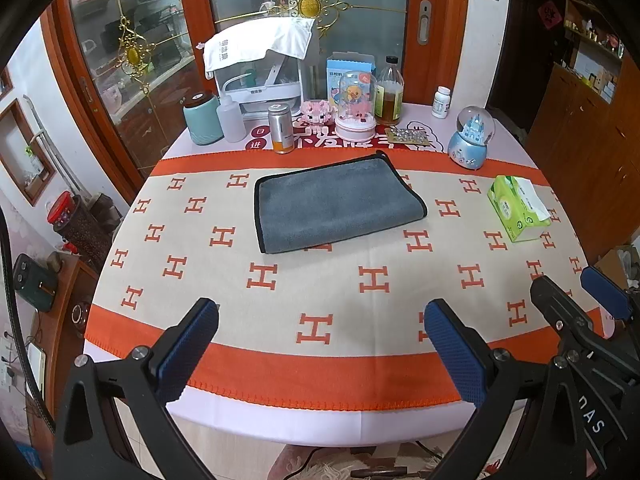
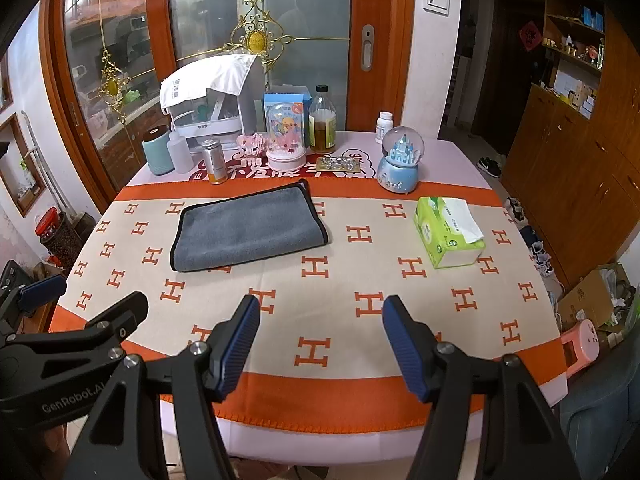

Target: Fold towel

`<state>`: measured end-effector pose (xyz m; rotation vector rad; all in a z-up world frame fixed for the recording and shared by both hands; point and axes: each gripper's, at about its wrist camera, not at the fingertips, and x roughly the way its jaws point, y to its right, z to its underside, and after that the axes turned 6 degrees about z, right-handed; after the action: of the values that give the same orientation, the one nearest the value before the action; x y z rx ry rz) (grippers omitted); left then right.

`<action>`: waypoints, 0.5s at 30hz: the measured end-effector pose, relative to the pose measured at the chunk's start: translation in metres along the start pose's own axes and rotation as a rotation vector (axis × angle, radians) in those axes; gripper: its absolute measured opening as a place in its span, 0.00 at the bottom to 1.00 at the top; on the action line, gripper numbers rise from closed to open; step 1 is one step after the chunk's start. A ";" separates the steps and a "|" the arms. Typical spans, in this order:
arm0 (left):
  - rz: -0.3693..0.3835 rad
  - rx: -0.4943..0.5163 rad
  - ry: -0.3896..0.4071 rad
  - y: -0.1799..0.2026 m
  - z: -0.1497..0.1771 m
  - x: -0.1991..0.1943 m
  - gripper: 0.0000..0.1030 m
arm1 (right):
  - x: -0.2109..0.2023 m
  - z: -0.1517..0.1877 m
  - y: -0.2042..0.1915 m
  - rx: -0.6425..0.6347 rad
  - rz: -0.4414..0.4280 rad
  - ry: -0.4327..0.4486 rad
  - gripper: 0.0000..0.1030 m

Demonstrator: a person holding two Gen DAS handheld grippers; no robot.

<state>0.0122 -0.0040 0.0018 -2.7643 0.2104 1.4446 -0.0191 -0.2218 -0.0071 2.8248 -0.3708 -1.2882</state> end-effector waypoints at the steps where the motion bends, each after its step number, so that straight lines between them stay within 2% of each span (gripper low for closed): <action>1: 0.000 0.001 0.000 0.000 0.001 0.000 0.99 | 0.000 0.000 0.000 0.000 0.001 0.000 0.62; 15: 0.000 0.000 -0.011 -0.001 0.001 0.000 0.99 | 0.000 0.000 0.000 0.000 0.000 -0.004 0.62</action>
<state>0.0113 -0.0032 0.0016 -2.7557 0.2101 1.4601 -0.0190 -0.2215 -0.0074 2.8228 -0.3713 -1.2944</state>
